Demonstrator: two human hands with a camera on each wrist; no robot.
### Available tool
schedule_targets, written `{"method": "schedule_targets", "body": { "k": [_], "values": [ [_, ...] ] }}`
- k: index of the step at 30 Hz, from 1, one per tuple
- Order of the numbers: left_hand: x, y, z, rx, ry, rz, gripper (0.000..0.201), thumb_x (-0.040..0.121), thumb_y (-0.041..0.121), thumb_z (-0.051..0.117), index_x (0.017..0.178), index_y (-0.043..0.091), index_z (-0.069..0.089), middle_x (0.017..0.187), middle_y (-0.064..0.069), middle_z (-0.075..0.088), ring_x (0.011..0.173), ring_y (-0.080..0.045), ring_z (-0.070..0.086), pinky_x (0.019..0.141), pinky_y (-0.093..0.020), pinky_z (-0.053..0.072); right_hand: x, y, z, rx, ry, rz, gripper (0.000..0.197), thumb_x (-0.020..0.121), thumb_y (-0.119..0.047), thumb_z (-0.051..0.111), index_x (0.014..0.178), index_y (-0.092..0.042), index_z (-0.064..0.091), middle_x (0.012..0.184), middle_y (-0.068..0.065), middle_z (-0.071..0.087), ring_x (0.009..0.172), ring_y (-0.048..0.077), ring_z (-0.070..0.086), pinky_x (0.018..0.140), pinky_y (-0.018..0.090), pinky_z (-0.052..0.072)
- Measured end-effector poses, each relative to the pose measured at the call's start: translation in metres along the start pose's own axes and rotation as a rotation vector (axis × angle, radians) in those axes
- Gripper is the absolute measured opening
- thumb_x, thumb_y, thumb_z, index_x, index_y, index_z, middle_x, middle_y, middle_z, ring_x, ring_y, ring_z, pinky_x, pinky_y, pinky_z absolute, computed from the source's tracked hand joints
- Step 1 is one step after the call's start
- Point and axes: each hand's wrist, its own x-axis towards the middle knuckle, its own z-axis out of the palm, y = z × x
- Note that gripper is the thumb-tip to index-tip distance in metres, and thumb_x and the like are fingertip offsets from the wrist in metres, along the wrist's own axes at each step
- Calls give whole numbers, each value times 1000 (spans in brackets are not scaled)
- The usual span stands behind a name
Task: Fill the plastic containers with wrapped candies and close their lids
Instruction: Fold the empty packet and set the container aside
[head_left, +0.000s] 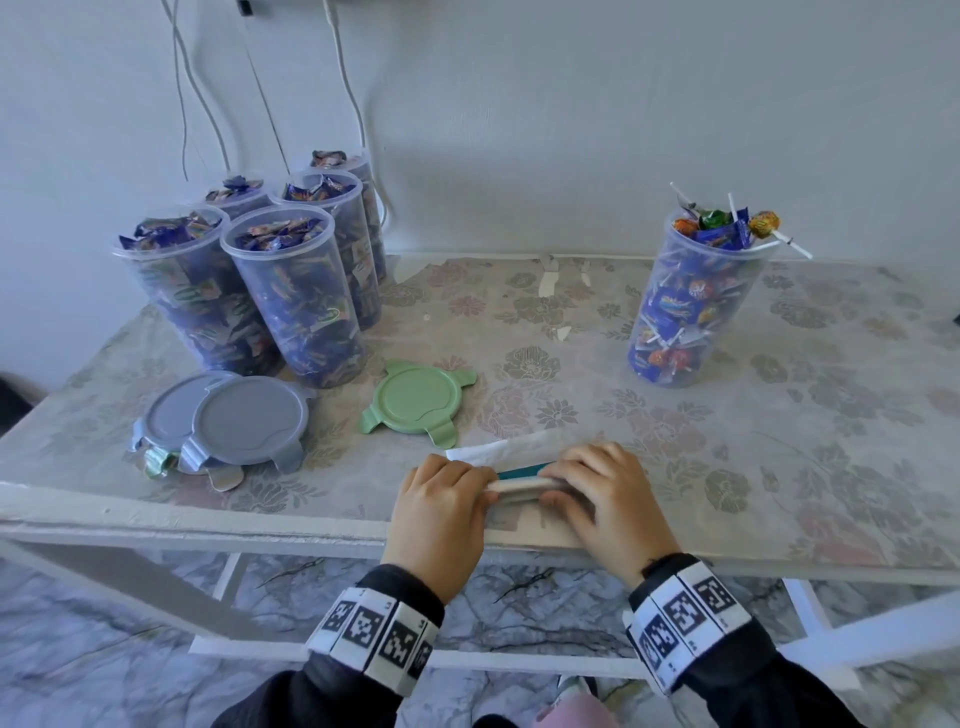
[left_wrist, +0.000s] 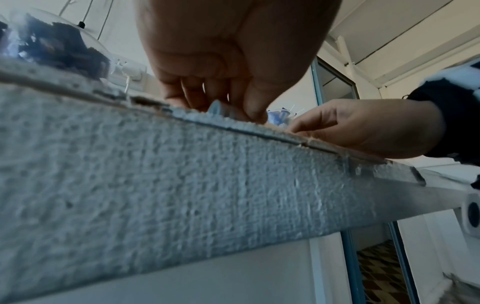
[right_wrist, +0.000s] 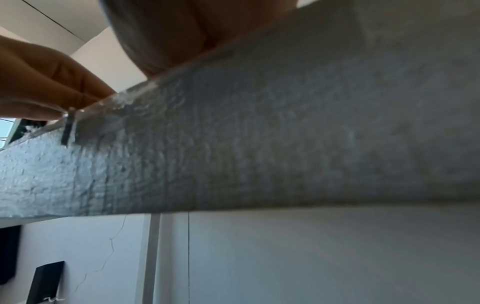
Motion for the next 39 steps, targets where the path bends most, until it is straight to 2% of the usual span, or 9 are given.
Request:
{"method": "schedule_targets", "body": {
  "k": [4, 9, 11, 15, 19, 27, 32, 36, 39],
  "values": [
    [-3, 3, -2, 29, 75, -54, 29, 82, 23, 44, 72, 17, 70, 71, 4, 63, 77, -14, 40, 66, -25, 35, -1, -7, 6, 27, 35, -12, 25, 90, -32, 49, 86, -16, 68, 83, -4, 58, 81, 12, 42, 72, 24, 32],
    [-3, 4, -7, 18, 77, -64, 22, 81, 23, 46, 83, 23, 67, 72, 3, 57, 67, -21, 51, 54, -34, 46, 3, -12, 8, 10, 3, 33, 25, 89, -28, 45, 74, -17, 63, 75, -7, 55, 76, 9, 38, 67, 21, 29],
    [0, 8, -9, 44, 65, -46, 22, 78, 14, 50, 92, 27, 59, 80, 4, 60, 72, -20, 50, 60, -30, 41, 10, -14, 6, 7, -44, 79, 30, 87, -31, 41, 68, -19, 61, 68, -12, 51, 72, 10, 38, 67, 28, 30],
    [3, 15, -11, 43, -2, 54, 26, 70, 13, 42, 76, 22, 65, 80, 7, 61, 72, -19, 53, 60, -27, 37, 26, -18, 1, -14, -272, 231, 45, 84, -47, 23, 70, -23, 59, 64, -16, 41, 75, 14, 40, 75, 31, 23],
    [7, 11, -16, 41, -110, 27, 18, 64, 23, 58, 81, 24, 64, 81, 11, 64, 74, -18, 59, 65, -27, 42, 36, -19, -2, -15, -336, 334, 9, 95, -33, 45, 88, -27, 46, 64, -11, 48, 74, 17, 49, 84, 32, 28],
    [24, 14, -15, 109, -259, -60, 34, 42, 9, 79, 71, 19, 63, 57, 6, 59, 52, -21, 54, 52, -25, 35, 25, -6, -11, 73, -261, 171, 34, 73, -49, 47, 90, -24, 60, 93, -10, 55, 89, 12, 42, 76, 25, 31],
    [30, 16, -18, 118, -305, -103, 23, 62, 7, 72, 82, 14, 66, 67, -2, 63, 64, -27, 56, 60, -27, 31, 19, -1, -19, 72, -263, 169, 31, 71, -18, 67, 101, -24, 67, 100, -9, 63, 93, 15, 49, 81, 28, 33],
    [29, 14, -21, 18, -338, -47, 28, 62, 2, 73, 88, 11, 68, 68, -5, 65, 63, -30, 58, 57, -31, 42, 13, -4, -29, 213, -196, 266, 27, 75, -16, 71, 98, -26, 63, 95, -10, 65, 90, 10, 57, 82, 28, 44],
    [33, 17, -22, -127, -387, -43, 29, 77, 1, 63, 105, 9, 66, 88, -8, 67, 83, -29, 58, 73, -34, 46, 1, -4, -42, 284, -146, 321, 23, 79, -20, 72, 95, -29, 58, 93, -15, 63, 91, 6, 59, 81, 26, 48]
  ]
}}
